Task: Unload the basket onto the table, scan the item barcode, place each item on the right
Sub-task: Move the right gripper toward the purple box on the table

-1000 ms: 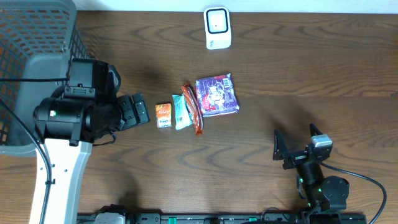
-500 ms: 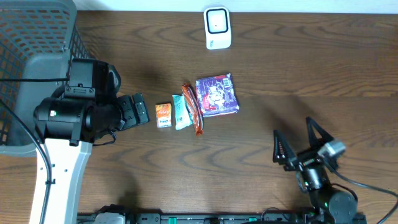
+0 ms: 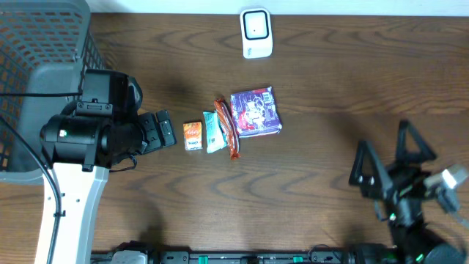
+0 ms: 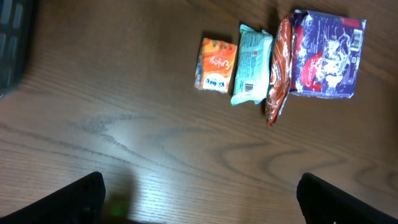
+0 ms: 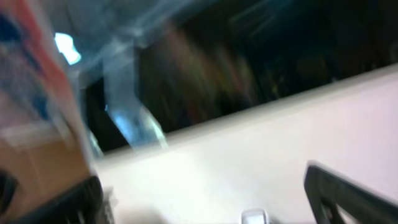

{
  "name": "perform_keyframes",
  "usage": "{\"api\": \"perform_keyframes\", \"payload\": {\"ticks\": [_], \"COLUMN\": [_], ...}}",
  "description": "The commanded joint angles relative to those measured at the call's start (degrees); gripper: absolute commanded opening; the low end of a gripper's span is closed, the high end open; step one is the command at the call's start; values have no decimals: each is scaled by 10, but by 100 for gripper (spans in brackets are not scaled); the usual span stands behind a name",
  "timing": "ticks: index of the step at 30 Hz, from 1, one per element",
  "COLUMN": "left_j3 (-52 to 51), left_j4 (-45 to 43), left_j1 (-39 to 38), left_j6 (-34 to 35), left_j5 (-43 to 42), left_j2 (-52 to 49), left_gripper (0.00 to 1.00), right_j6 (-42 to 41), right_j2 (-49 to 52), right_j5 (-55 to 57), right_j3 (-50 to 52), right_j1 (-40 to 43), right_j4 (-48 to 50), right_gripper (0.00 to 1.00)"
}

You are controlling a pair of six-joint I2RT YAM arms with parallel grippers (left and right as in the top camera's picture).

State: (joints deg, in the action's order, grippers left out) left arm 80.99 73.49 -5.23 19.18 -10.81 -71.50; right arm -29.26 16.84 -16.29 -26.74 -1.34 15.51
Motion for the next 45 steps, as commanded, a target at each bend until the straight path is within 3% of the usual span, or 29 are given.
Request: {"api": "perform_keyframes", "payload": {"ticks": [1, 5, 9, 17, 23, 31, 45], "left_j3": [0, 0, 0, 0, 0, 0, 0], "left_j4": [2, 2, 2, 2, 2, 2, 2], "left_j1": [2, 2, 2, 2, 2, 2, 2], "left_j6": [-12, -12, -12, -12, -12, -12, -12], "left_j5": [-1, -1, -1, -1, -1, -1, -1], "left_j2": [0, 0, 0, 0, 0, 0, 0], "left_gripper": [98, 98, 98, 98, 98, 98, 98], "right_j6": [136, 176, 174, 113, 171, 169, 202], "right_j2": [146, 363, 501, 665, 754, 842, 979], "right_j5": [-23, -103, -198, -230, -251, -184, -236], "right_j3": [-162, -374, -474, -485, -485, -485, -485], "right_j1": [2, 2, 2, -4, -53, -103, -88], "right_j4": [-170, -475, -584, -558, -556, -530, -484], "right_gripper": [99, 99, 99, 99, 99, 99, 99]}}
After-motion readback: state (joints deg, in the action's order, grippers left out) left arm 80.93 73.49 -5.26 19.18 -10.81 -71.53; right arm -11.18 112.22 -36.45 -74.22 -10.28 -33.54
